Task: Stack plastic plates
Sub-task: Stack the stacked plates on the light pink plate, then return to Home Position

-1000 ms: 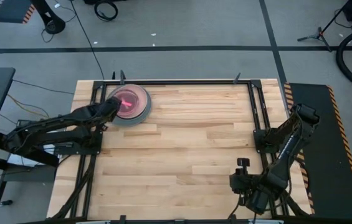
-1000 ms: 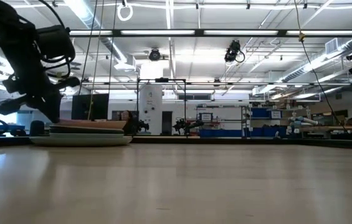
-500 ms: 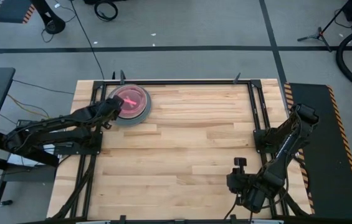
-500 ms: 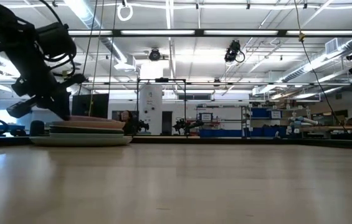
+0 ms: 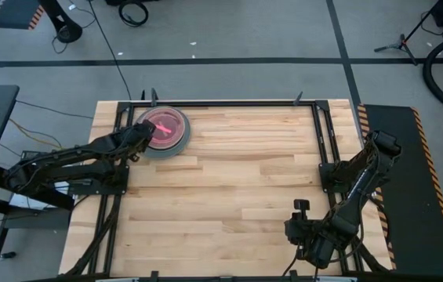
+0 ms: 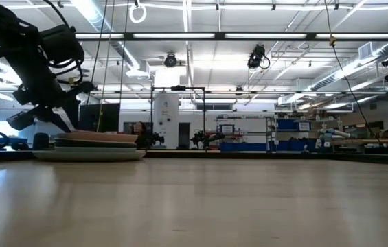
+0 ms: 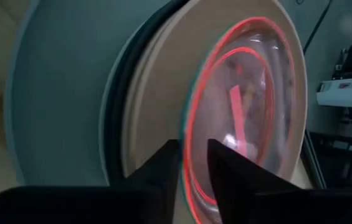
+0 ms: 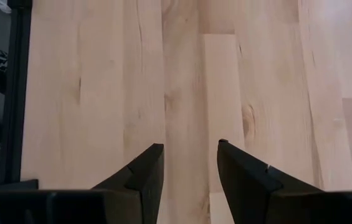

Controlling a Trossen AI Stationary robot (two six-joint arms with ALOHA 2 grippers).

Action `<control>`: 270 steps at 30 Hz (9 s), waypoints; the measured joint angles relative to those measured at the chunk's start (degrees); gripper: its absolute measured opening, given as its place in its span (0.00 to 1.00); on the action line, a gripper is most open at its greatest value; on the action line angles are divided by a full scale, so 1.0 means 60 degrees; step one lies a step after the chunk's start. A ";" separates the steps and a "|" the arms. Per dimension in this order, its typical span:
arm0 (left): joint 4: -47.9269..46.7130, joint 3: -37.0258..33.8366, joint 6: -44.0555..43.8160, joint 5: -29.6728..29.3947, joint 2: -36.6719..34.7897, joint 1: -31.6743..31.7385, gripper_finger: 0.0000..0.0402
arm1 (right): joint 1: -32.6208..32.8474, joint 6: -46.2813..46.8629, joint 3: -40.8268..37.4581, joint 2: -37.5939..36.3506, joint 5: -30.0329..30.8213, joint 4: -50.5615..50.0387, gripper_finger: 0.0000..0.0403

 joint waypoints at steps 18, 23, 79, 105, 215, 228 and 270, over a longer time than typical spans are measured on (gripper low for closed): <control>0.1043 0.0528 0.2329 0.0755 -0.0107 -0.0219 0.48 | -0.1133 -0.1484 -0.0342 -0.0869 -0.0779 0.0410 0.33; 0.1022 0.0528 0.3399 0.1533 -0.0472 -0.0244 0.46 | -0.2086 -0.2670 -0.1040 -0.1308 -0.1539 0.1785 0.27; 0.5775 -0.0484 0.9363 0.4039 -0.5068 -0.4401 0.06 | -0.9476 -0.3475 -0.7198 -0.7219 -0.4212 1.2752 0.02; 0.6502 -0.0488 1.4015 0.5258 -0.5148 -0.4794 0.07 | -0.8776 -0.5702 -1.0340 -1.3711 -0.5558 1.2558 0.03; 0.4553 -0.3133 1.7431 0.5412 -0.7686 -0.4696 0.07 | -0.8644 -1.0168 -1.0826 -1.4662 -0.5211 0.8621 0.04; 0.4515 -0.3133 1.6252 0.5421 -0.7686 -0.4696 0.07 | -0.8648 -0.9056 -1.1089 -1.4490 -0.5245 0.9315 0.04; 0.5196 -0.3140 1.6429 0.4432 -0.7686 -0.4736 0.07 | -0.8648 -0.8918 -1.1085 -1.4488 -0.5153 0.9335 0.04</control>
